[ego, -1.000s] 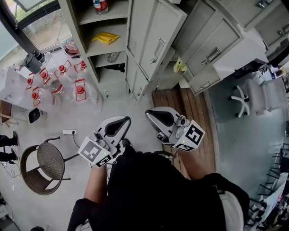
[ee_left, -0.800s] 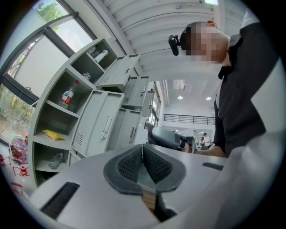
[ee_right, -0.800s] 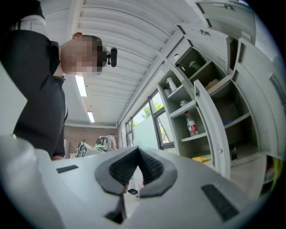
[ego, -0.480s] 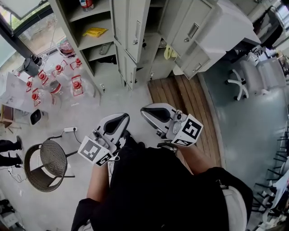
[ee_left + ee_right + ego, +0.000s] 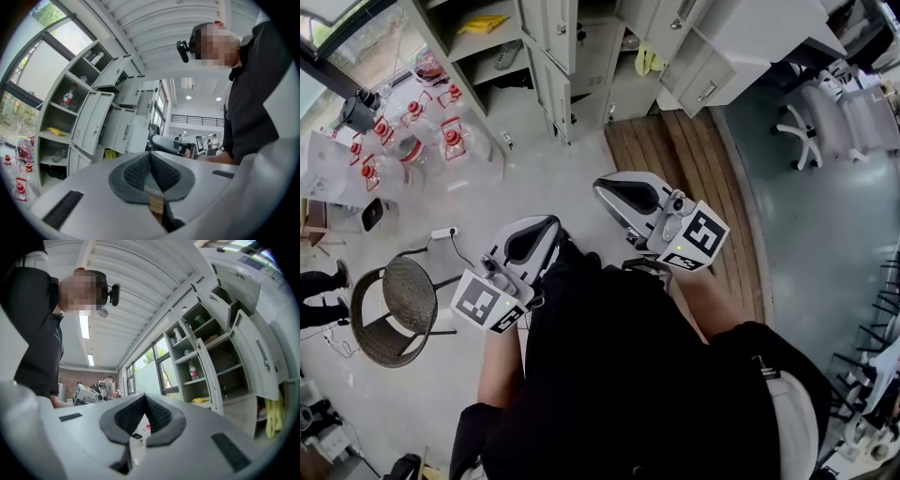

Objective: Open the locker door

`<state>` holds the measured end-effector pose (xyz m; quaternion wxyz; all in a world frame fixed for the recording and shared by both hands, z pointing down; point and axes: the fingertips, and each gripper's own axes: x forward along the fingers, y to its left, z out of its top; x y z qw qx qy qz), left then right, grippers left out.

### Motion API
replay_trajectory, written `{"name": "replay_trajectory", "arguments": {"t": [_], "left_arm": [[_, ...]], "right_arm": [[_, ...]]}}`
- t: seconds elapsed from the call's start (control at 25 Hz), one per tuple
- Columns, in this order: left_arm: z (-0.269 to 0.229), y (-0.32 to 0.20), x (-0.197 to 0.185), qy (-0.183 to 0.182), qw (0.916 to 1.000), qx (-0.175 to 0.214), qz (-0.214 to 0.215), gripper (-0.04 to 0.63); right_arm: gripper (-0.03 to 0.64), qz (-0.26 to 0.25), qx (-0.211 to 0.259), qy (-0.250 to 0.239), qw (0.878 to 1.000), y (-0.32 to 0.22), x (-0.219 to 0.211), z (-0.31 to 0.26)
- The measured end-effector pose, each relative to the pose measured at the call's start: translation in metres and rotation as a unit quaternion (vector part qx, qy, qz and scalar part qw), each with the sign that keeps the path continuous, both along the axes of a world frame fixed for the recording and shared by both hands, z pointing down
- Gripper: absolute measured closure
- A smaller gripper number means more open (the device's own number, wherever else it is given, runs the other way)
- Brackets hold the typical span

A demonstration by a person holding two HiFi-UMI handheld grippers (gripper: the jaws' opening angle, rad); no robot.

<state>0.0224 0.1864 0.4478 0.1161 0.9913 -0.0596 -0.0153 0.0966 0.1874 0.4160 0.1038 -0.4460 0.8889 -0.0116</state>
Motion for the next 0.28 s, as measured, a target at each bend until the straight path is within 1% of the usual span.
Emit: {"name": "replay_trajectory", "arguments": {"t": [0.12, 0.28], "left_arm": [[0.008, 0.012, 0.002, -0.007, 1.0, -0.005, 0.003, 0.578], [0.025, 0.022, 0.016, -0.012, 0.9996, -0.023, 0.01, 0.578]], "right_arm": [[0.606, 0.002, -0.006, -0.007, 1.0, 0.01, 0.001, 0.011], [0.606, 0.003, -0.015, -0.007, 1.0, 0.018, 0.007, 0.031]]}}
